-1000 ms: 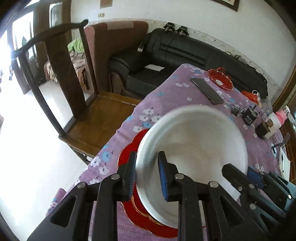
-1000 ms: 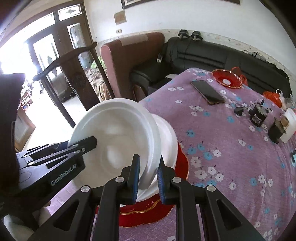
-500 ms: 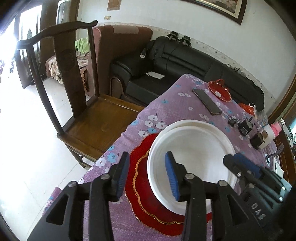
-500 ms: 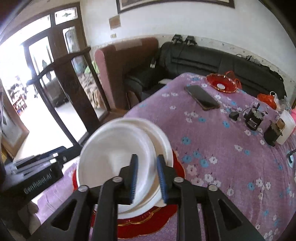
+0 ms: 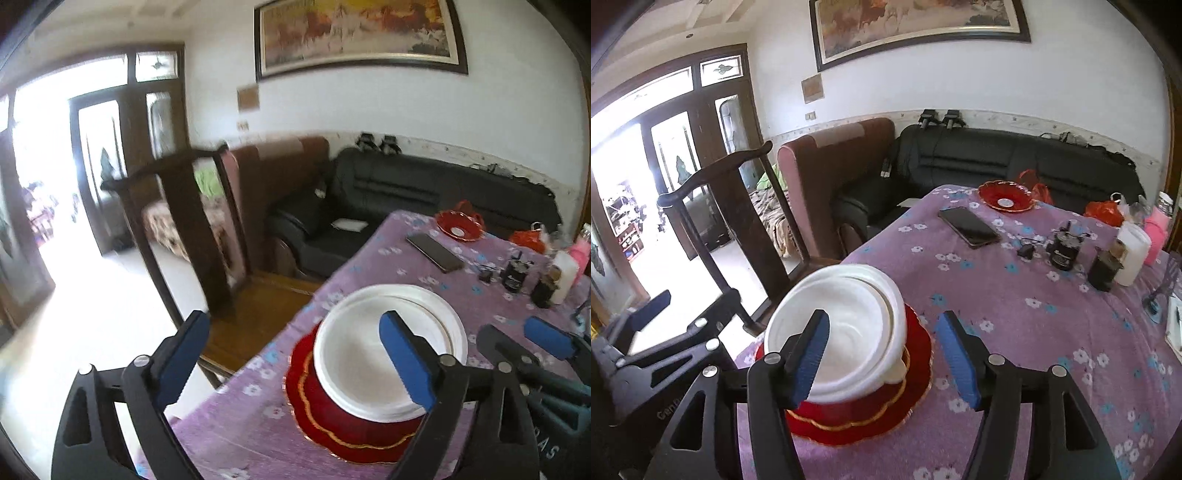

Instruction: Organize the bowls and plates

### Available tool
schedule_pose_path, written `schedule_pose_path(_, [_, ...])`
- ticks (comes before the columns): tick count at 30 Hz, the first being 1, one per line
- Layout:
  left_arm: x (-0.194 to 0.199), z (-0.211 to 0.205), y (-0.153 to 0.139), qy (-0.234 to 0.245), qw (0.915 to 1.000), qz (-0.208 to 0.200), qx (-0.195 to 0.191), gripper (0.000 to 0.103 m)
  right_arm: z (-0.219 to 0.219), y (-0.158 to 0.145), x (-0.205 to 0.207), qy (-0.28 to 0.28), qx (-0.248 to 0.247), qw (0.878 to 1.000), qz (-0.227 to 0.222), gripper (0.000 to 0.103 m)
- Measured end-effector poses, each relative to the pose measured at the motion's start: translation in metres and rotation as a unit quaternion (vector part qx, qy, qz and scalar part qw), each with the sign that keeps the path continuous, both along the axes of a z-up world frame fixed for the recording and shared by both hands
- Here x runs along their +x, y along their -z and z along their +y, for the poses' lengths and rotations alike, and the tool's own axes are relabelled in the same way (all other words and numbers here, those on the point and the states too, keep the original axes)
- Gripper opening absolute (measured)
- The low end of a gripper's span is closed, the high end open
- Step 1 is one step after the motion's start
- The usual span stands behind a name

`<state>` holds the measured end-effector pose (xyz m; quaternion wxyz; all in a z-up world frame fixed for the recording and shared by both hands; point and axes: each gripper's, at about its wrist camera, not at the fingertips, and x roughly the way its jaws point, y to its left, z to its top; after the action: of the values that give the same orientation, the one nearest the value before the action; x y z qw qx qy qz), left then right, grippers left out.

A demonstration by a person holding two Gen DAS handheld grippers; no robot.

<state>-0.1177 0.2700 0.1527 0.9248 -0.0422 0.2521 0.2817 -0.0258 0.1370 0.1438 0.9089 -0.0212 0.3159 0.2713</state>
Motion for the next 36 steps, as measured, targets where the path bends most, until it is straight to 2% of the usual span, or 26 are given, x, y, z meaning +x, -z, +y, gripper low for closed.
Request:
schedule_pose_path(2, [-0.004,-0.006,-0.002,0.006,1.0000,-0.001,0.006,0.094,-0.008,0.001,-0.007,0.007,0.004,1.000,-0.004,0.066])
schedule_pose_path(8, [-0.013,-0.017,0.000,0.036,0.9988,0.008,-0.031,0.095,-0.036,0.007,-0.021,0.032,0.012,0.999,0.000,0.073])
schedule_pose_path(14, [-0.020,-0.037,-0.005,0.051,0.9983,0.006,-0.026,0.095,-0.060,0.016,-0.034,0.050,0.013,0.999,0.004,0.074])
schedule_pose_path(25, [-0.036,-0.076,-0.012,0.105,0.9939,-0.009,-0.035,0.095,-0.107,0.023,-0.052,0.103,0.055,0.993,0.010,0.080])
schedule_pose_path(36, [-0.034,-0.099,-0.004,0.130,0.9911,0.000,-0.030,0.095,-0.114,0.031,-0.058,0.115,0.044,0.992,0.006,0.082])
